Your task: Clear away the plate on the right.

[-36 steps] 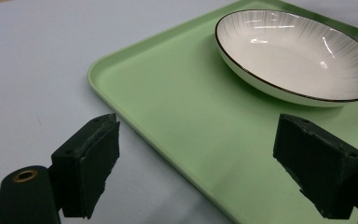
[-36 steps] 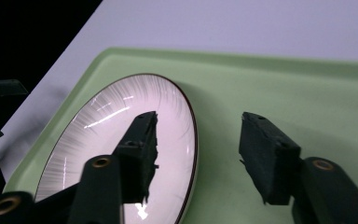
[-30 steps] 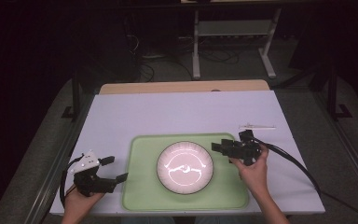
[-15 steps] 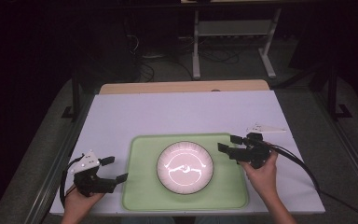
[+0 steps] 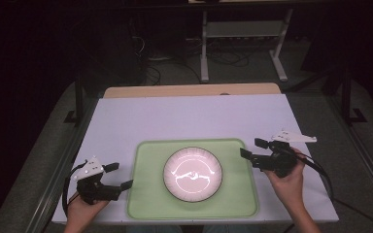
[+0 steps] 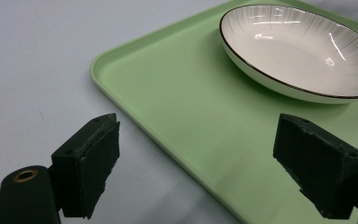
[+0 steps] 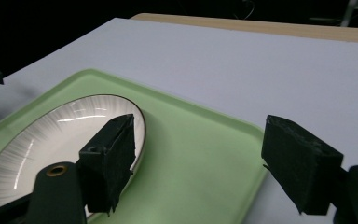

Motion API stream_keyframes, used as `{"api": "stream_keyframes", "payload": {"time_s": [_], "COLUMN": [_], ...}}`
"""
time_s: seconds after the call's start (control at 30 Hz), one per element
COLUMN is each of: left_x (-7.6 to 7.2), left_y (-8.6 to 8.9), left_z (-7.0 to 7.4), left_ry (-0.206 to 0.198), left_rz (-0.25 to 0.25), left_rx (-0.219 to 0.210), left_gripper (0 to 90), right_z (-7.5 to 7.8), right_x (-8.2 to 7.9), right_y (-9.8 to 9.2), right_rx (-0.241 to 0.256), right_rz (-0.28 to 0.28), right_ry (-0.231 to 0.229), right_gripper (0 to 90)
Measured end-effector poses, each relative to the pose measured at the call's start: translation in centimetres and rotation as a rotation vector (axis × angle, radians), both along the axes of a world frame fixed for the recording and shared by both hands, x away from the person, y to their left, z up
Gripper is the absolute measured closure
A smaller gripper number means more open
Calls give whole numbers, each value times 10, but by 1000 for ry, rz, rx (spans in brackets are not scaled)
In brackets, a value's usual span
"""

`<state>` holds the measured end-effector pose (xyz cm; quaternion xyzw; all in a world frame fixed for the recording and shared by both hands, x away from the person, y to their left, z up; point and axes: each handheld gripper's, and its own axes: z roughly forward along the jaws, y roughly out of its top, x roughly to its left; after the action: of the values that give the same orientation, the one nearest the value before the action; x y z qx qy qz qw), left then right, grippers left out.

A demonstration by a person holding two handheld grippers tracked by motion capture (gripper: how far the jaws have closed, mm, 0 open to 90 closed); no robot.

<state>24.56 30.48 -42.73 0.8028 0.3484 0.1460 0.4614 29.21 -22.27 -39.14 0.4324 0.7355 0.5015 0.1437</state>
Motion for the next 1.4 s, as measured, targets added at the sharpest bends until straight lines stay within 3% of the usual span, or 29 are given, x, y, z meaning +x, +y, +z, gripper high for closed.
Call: {"api": "stream_keyframes", "payload": {"time_s": [0.27,0.67,1.4], "left_x": [0,0,-2], "left_y": [0,0,1], "left_z": [0,-1,-2], "left_ry": [2,5,9], "left_rz": [3,7,11], "left_rx": [-6,-4,-6], "left_gripper": [144,144,144], "right_z": [1,-6,-31], "right_x": [-11,-29,-55], "right_y": [-28,-62,-82], "right_rx": [-9,-48,-58], "right_rz": [-60,-129,-172], "right_ry": [-39,-50,-21], "right_gripper": [243,228,215]}}
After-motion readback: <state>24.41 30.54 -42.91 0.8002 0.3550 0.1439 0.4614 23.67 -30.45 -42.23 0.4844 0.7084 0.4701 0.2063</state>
